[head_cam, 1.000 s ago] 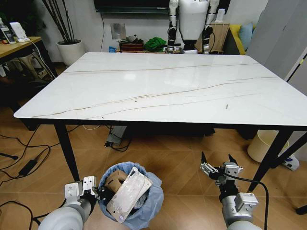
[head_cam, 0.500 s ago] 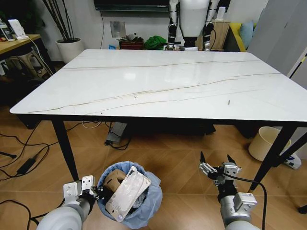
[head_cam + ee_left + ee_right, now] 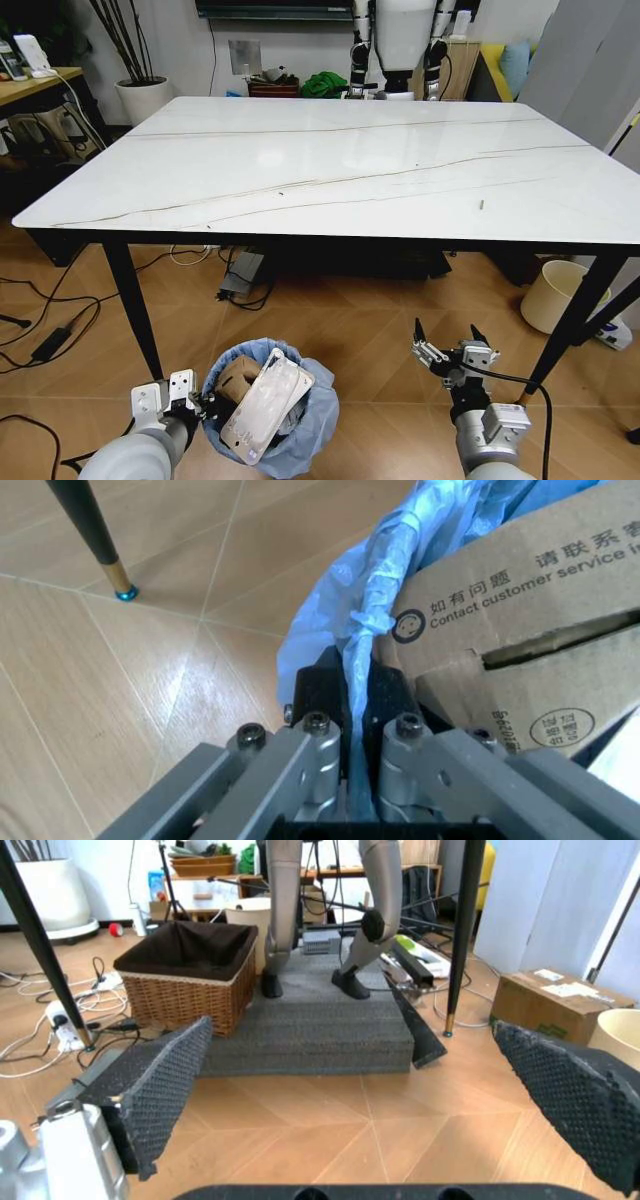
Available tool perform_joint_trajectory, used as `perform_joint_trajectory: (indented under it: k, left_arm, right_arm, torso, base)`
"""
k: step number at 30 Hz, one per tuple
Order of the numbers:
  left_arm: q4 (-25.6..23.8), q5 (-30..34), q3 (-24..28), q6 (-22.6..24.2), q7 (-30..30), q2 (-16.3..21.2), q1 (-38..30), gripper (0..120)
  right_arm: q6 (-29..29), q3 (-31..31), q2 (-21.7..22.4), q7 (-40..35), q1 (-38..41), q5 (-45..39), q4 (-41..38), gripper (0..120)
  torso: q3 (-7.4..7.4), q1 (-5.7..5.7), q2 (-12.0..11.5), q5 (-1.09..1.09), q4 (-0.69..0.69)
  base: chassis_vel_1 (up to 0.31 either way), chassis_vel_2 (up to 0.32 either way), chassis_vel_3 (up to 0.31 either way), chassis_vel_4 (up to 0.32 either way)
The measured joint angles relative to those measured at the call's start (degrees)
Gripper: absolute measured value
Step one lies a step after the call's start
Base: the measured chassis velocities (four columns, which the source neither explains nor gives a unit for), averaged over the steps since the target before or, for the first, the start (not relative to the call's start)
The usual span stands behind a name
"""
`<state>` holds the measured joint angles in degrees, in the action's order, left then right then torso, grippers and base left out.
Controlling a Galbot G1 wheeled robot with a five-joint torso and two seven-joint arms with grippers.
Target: Pick up the trash bin and place the trash from the table into it.
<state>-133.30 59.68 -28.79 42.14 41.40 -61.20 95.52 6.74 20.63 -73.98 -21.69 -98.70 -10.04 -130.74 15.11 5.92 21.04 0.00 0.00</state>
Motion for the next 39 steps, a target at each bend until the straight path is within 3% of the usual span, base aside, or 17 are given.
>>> perform_joint_trajectory:
  k: [39]
  left_arm:
    - [0.90, -0.30, 0.46, 0.00, 0.42, -0.16, 0.11, 0]
  right_arm:
    - [-0.26, -0.41, -0.57, 0.08, 0.25, 0.56, 1.09, 100]
  torso:
    - [-6.22, -2.53, -8.76, 0.00, 0.00]
  base:
    - [0.000, 0.000, 0.000, 0.000]
